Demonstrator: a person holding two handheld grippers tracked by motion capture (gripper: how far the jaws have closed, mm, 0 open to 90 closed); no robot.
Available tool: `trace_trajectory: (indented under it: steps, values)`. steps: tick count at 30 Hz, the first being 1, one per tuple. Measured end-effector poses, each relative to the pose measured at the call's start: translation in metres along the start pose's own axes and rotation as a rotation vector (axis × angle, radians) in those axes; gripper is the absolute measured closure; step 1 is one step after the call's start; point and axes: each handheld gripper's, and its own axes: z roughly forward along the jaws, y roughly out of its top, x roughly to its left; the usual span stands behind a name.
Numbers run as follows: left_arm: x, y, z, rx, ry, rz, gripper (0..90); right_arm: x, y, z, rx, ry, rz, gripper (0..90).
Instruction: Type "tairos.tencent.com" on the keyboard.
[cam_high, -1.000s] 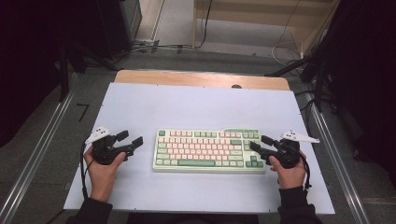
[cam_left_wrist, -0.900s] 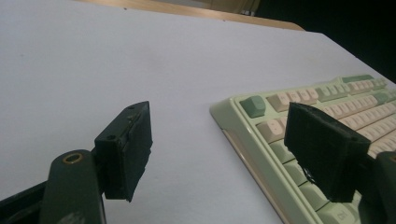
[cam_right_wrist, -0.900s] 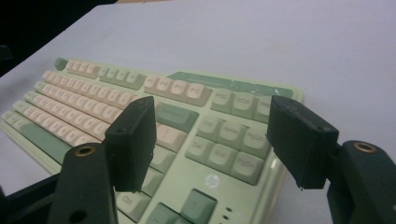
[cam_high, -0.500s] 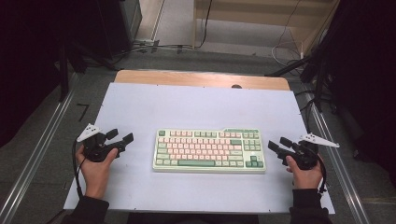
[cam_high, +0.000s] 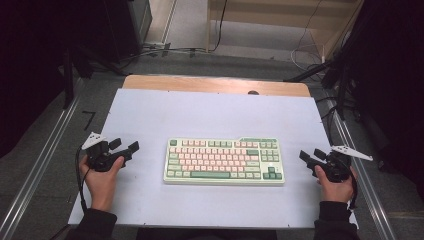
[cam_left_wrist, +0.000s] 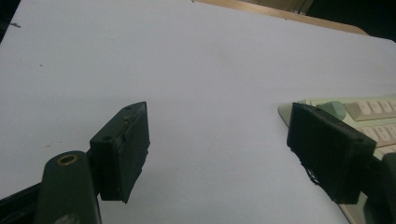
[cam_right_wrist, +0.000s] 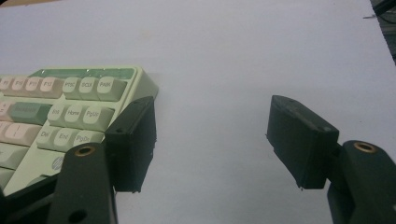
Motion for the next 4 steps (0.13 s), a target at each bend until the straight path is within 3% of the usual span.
trace_trajectory:
  steps: [4]
  values:
    - [-0.0005, 0.0001, -0.0013, -0.008, -0.005, -0.008, 22.5, -0.0009, -0.0006, 0.0004, 0.002, 0.003, 0.007, 31.2]
